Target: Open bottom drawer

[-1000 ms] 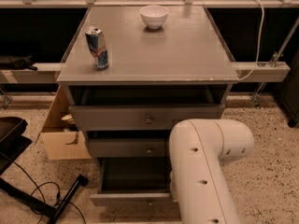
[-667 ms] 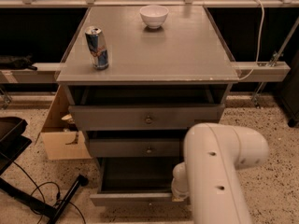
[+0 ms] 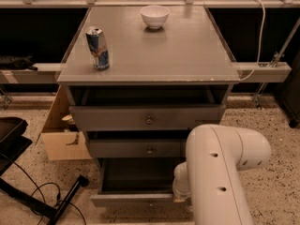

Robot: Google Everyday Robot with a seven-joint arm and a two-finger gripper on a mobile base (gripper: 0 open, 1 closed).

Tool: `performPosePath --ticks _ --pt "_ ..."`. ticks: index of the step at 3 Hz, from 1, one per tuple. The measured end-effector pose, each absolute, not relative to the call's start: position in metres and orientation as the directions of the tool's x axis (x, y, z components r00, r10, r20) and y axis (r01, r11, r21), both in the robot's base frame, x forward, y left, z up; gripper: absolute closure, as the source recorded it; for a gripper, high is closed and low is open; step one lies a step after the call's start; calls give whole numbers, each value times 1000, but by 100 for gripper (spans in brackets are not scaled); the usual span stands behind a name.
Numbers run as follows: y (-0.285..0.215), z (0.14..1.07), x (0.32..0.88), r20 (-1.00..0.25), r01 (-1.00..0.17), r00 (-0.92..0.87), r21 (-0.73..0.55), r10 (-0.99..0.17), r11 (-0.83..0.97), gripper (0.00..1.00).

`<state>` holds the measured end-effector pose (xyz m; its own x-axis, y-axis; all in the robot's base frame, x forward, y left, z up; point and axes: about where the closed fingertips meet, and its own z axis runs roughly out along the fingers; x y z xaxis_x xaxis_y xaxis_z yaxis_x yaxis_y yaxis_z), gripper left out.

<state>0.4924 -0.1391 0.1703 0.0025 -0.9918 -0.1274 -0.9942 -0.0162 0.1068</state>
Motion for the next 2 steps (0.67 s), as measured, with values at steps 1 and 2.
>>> performPosePath --ticks 1,2 --pt "-139 170 492 -127 -994 2 107 -992 -16 14" --pt "-142 179 491 -144 -997 6 76 -990 -17 0"
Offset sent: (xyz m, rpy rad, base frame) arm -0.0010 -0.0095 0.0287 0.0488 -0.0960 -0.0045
